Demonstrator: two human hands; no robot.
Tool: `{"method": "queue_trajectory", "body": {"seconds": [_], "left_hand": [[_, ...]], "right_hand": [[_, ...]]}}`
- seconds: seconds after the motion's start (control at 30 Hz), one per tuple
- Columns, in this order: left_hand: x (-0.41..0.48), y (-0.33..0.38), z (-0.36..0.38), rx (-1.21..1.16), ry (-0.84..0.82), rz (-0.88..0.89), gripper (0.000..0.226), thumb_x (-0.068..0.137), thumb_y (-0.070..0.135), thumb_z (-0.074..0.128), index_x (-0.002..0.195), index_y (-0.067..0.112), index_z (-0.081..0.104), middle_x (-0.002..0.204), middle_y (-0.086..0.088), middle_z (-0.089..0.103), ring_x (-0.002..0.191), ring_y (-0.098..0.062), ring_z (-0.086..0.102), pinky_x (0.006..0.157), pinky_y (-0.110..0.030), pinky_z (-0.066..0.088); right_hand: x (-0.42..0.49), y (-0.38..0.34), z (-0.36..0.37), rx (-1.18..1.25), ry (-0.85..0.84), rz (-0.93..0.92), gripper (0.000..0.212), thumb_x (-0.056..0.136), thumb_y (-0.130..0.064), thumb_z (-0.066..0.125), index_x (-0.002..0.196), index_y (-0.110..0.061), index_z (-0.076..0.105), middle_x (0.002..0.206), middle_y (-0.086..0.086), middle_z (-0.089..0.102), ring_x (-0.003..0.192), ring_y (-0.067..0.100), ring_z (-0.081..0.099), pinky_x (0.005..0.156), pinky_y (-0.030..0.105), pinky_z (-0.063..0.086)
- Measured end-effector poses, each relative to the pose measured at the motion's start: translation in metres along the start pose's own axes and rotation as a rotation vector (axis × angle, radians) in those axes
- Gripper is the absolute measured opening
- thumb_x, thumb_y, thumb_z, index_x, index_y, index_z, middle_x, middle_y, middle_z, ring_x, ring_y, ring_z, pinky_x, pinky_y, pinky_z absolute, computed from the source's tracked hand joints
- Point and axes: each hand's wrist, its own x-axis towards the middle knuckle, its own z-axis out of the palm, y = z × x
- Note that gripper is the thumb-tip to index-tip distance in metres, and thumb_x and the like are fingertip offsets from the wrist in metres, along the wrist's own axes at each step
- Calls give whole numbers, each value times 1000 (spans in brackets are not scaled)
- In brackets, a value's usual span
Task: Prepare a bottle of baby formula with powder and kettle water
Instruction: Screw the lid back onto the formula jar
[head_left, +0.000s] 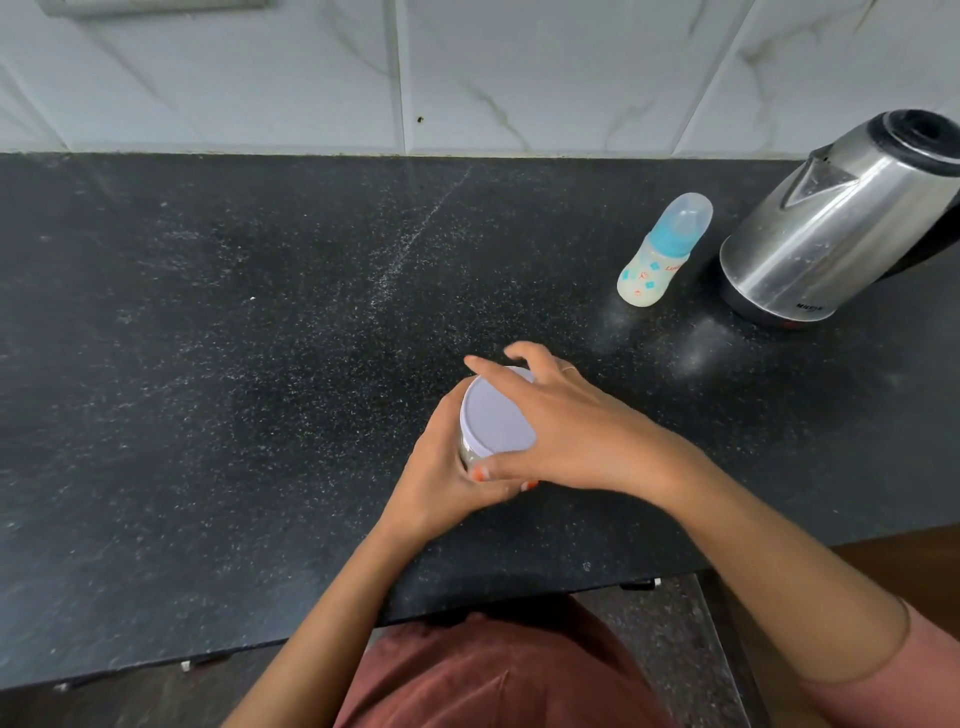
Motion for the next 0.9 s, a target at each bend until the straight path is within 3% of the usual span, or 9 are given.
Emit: {"method": "queue_trajectory", "body": {"seconds": [0.1,0.2,0.3,0.4,0.5,0.6,0.7,0.77,0.9], "left_hand": [[1,-3,0,18,2,0,85,54,26,85,126,32,40,121,16,52,111,7,48,84,-6,38],[0,-3,2,5,26,-16,88,53,26,85,128,29,40,122,14,52,111,6,48,84,-7,39],[-1,-2,4,-13,43,-10,85,51,34,82,125,37,40,121,16,53,111,4,50,84,-9,41],[-1,-1,3,3,33,0,86,51,40,79,126,40,38,124,17,51,115,2,48,89,-14,42],[1,0,2,-2,13,19,80,53,35,77,123,45,38,122,18,52,113,2,49,88,-12,41],[1,1,2,15,11,19,79,53,30,75,122,40,38,118,19,51,109,6,49,82,-7,39],[1,-2,3,39,26,21,76,53,30,74,121,29,41,114,15,53,105,5,51,80,-9,40],[1,-5,5,36,51,13,74,54,29,74,121,25,43,112,13,56,104,1,54,81,-16,44],[-1,-5,13,-26,118,20,74,55,27,74,122,24,44,113,8,58,105,-10,58,82,-27,50]], "right_hand": [[-1,6,-7,-88,-28,-89,74,79,-36,63,138,-49,19,148,-14,14,133,15,22,85,34,36],[3,2,-1,-142,161,-20,67,73,-48,62,132,-48,31,131,-12,34,115,17,39,76,31,30],[6,-3,11,-144,300,70,68,70,-61,59,130,-42,34,122,-6,36,108,21,42,73,32,32],[7,5,14,-125,273,-17,77,71,-61,60,138,-36,27,128,-3,32,116,20,33,89,32,36],[14,18,13,-120,204,-261,80,73,-49,65,141,-33,27,146,-3,21,136,16,13,111,29,17],[25,26,22,-35,298,-423,59,72,-48,58,128,-28,50,144,-2,35,136,13,23,106,32,32],[32,32,37,78,462,-475,47,70,-43,57,113,-24,63,122,-2,57,116,13,47,89,36,50],[34,31,45,127,571,-468,41,69,-40,59,105,-24,66,110,-3,63,103,13,53,80,34,52],[35,25,55,230,661,-397,37,66,-39,59,99,-25,69,106,-6,64,100,14,54,81,30,50]]}}
